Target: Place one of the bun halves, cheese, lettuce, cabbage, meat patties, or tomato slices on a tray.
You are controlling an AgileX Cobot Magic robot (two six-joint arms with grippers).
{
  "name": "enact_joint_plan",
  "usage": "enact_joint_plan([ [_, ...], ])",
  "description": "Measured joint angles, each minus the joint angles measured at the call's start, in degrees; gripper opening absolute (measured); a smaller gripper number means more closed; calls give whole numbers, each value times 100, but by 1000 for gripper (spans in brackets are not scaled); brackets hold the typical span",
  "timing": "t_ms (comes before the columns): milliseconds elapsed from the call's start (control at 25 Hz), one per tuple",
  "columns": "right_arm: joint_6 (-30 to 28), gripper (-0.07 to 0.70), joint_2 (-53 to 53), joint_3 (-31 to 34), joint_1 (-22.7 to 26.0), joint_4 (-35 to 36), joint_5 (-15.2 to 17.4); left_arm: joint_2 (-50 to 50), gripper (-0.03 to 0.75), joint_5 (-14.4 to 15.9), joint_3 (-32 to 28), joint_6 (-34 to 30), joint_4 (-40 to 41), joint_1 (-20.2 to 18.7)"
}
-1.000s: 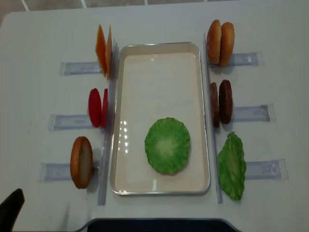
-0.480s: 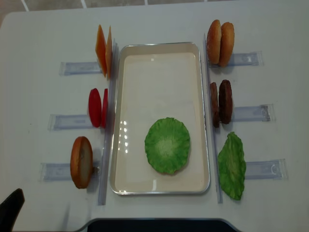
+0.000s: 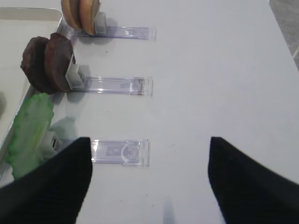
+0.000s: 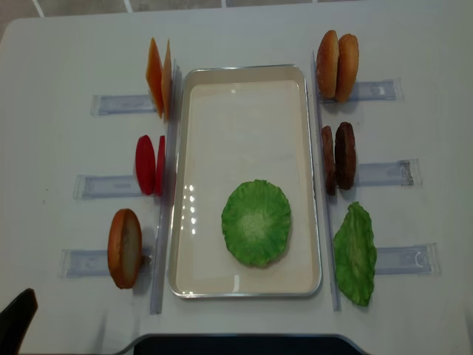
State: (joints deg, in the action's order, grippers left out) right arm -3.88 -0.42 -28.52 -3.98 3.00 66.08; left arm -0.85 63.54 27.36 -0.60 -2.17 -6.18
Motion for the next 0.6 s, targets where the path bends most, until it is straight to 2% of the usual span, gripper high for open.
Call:
enact_joint_plan([
  [600, 0, 523, 0, 5, 0, 6, -66, 0, 471, 0, 0, 0, 0, 0],
])
